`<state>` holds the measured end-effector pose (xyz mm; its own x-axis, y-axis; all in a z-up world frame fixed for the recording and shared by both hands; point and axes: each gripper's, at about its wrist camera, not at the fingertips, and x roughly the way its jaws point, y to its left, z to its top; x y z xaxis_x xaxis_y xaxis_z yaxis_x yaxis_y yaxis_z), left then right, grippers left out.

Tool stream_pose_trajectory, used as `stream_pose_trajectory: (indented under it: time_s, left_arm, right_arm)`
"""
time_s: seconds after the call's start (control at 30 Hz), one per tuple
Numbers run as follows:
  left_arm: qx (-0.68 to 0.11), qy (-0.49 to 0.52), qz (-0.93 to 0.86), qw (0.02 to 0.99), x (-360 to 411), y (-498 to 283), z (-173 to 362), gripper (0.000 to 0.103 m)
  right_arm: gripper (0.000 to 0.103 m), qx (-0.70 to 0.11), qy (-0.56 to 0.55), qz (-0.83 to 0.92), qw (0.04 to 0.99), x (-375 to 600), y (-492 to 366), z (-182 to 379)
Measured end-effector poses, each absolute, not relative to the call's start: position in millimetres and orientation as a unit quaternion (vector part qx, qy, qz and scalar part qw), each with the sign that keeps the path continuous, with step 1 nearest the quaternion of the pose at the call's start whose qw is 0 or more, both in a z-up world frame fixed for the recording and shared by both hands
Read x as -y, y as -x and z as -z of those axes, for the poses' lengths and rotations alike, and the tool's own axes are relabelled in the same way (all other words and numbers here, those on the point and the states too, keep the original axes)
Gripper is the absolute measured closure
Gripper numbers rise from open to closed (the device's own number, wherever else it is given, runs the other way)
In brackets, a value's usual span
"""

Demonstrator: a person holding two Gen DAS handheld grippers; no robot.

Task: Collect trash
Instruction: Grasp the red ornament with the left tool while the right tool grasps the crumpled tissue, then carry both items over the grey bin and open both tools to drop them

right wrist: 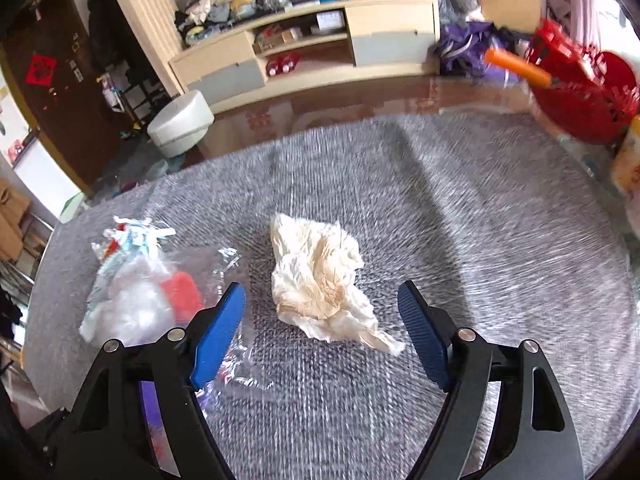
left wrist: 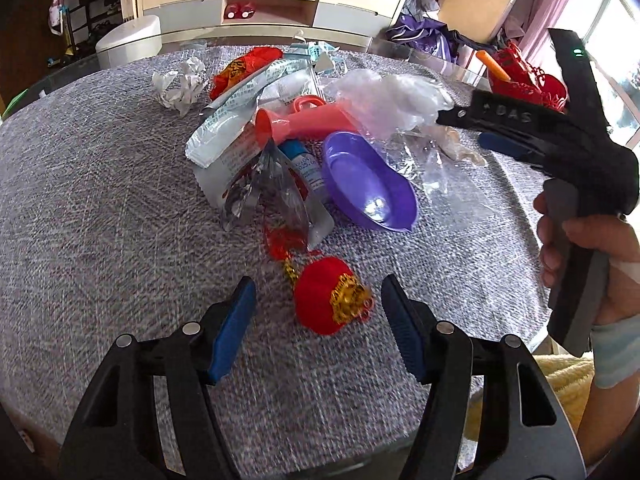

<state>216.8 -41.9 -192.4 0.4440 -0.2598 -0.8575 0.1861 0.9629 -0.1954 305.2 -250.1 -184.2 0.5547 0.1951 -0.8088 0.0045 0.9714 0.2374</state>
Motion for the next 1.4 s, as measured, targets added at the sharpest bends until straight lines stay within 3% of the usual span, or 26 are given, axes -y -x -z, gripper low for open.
stream_pose_trajectory:
  time_s: [0.03,0.1,0.13,0.2,0.3,1.03,1.4]
  left_arm:
    - [-0.51,0.033,0.132,0.849,43,-217,192,0.045]
    - [-0.51,0.03,0.132,0.849,44,-218,192,0.053]
    - [-0.51,0.03,0.133,0.849,43,-218,192,0.055]
    - [-0.51,0.032,0.135,0.849,42,-217,191,0.068]
    - [-0.511,0.037,0.137,0.848,40,-215,191,0.072]
    - [-0.431,0.031,0.133,0.892,27,-95,99,0.072]
    - [-0.425,0.051,0.144,0.892,18,-22,101,0.072]
  right_arm:
    - [0.037,-0.474,-0.107,-0.057,0.872,249,-307,189]
    - [0.055,-0.477,-0.101,-0.057,0.871,247,-307,193]
    - [0.059,-0.476,-0.092,-0.055,0.873,246,-306,194]
    - [0.072,-0.475,-0.086,-0.057,0.874,244,-304,193]
    - [0.082,-0.476,-0.084,-0.062,0.873,245,-301,191]
    - [0.085,-0.387,-0.057,-0.093,0.916,251,-131,71]
    - [0.084,-0.408,-0.06,-0.129,0.902,238,-49,89]
